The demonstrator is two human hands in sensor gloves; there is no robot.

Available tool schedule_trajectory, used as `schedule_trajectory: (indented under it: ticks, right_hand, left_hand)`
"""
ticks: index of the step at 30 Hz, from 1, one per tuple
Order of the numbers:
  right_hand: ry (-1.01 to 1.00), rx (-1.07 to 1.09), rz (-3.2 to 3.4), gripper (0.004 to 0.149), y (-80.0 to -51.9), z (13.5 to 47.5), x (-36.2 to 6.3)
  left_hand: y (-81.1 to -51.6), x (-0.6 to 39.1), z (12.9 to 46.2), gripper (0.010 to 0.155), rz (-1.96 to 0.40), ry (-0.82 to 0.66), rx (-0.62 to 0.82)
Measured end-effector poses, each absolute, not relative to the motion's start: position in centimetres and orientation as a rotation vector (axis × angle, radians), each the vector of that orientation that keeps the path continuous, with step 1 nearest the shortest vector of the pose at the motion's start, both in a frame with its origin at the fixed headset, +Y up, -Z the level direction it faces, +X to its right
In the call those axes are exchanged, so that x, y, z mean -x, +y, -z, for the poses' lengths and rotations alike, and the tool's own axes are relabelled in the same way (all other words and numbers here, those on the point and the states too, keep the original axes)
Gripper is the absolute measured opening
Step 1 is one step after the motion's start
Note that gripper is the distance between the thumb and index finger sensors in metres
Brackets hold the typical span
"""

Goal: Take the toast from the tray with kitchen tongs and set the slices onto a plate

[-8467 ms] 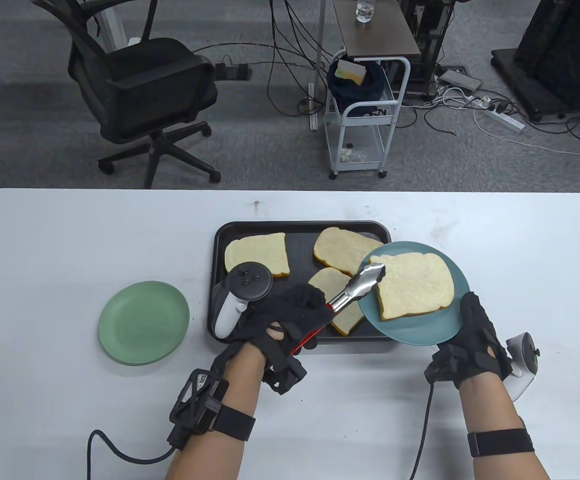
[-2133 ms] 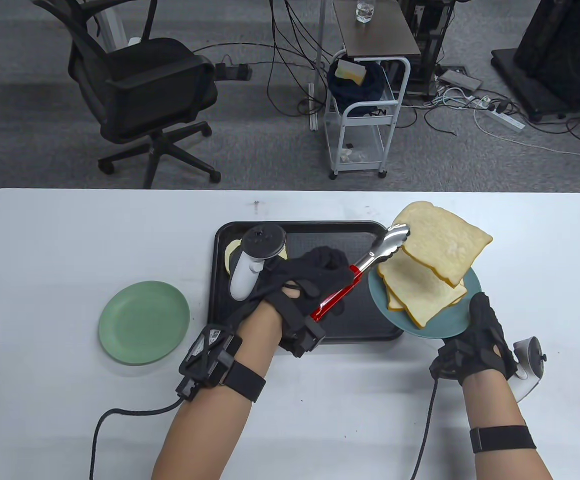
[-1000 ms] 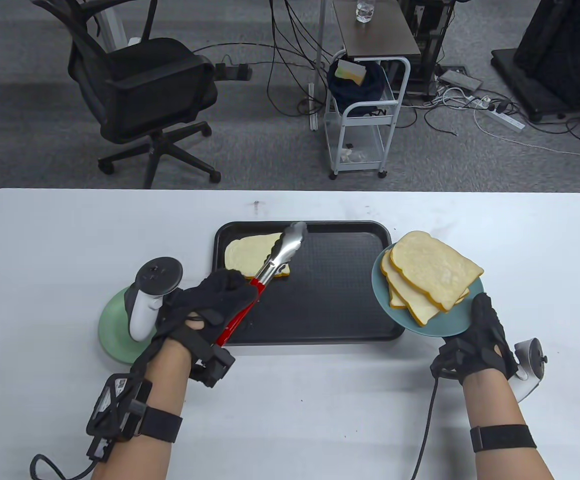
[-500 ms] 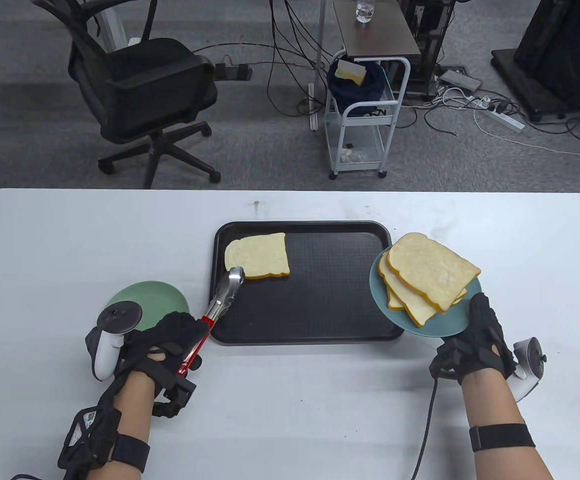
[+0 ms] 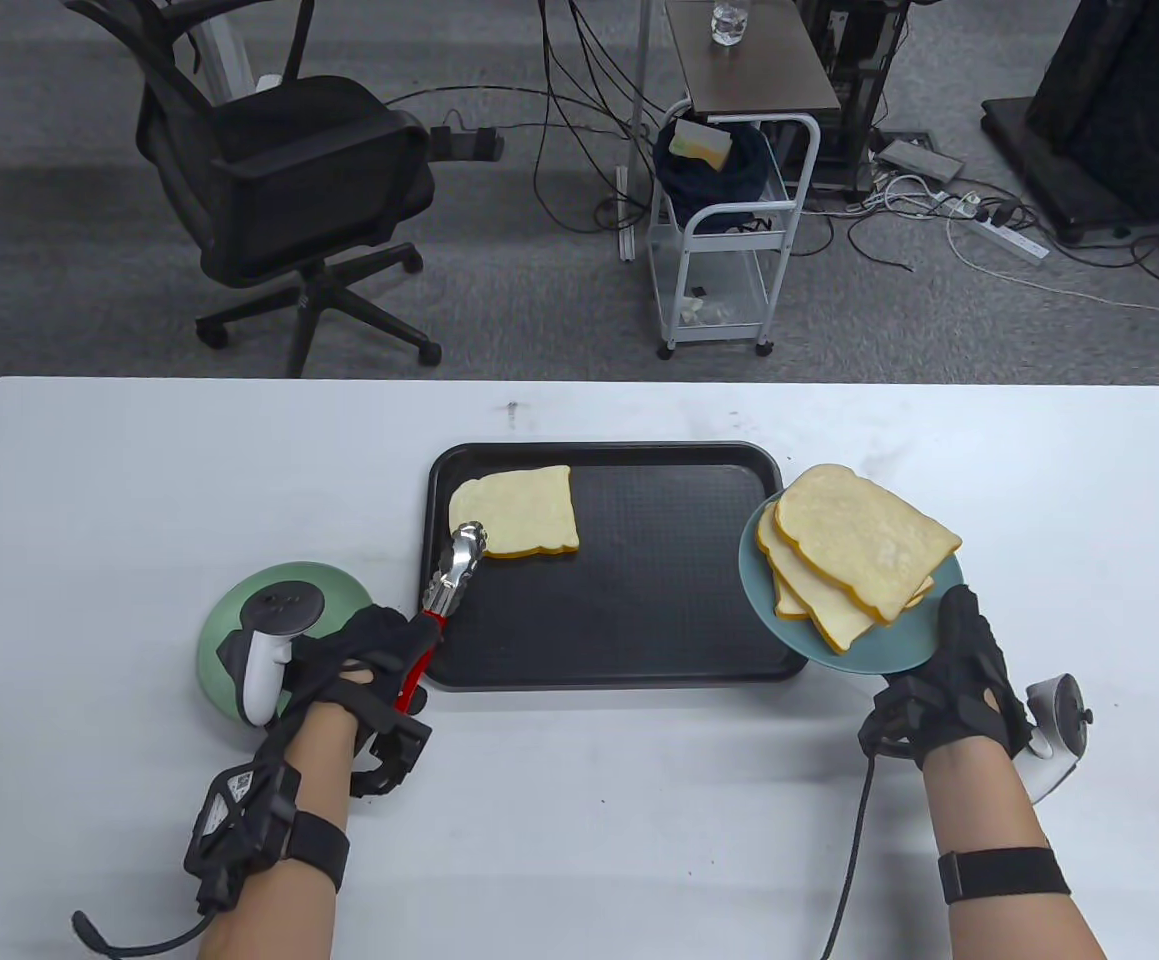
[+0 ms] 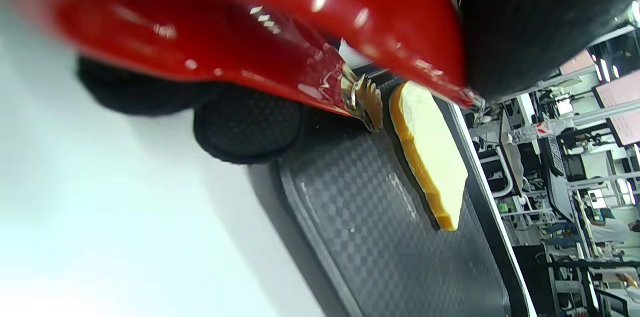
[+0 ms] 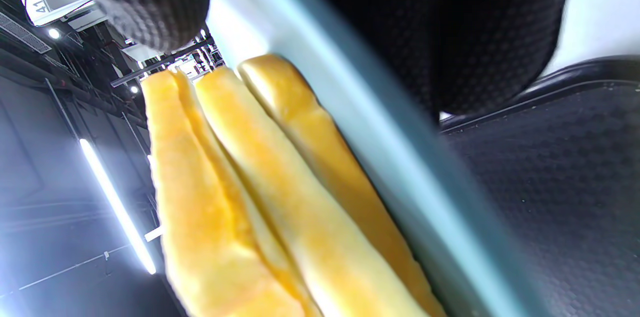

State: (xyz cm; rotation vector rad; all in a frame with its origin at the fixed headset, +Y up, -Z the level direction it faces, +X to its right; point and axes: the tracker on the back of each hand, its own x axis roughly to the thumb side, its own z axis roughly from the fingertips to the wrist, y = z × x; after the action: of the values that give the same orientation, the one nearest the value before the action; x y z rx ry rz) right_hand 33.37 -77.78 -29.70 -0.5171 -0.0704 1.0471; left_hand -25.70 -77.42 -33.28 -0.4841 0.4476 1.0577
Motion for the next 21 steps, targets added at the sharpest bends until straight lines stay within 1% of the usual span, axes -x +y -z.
schedule_trajectory:
  ticks: [9, 12, 15, 18, 21]
  right_hand:
    - [-0.075, 0.517, -1.045, 0.051, -77.8, 29.7, -33.4]
    - [-0.076, 0.517, -1.048, 0.051, -77.8, 29.7, -33.4]
    - [-0.077, 0.518, -1.052, 0.051, -77.8, 29.7, -33.5]
    - [-0.077, 0.519, -1.053, 0.051, -77.8, 29.6, -33.5]
    - [-0.076, 0.523, -1.052, 0.051, -77.9, 29.6, -33.5]
  left_hand:
    - [-78.1, 24.9, 36.6, 0.073, -1.12, 0.489, 0.495]
    - [-78.7, 24.8, 37.5, 0.071, -1.143, 0.528, 0.496]
    - [-79.2, 24.7, 38.1, 0.065, -1.113, 0.584, 0.48]
    - [-79.4, 24.7, 38.2, 0.065, -1.147, 0.578, 0.473]
    - [-78.9, 25.1, 38.0, 0.065, -1.178, 0.556, 0.462]
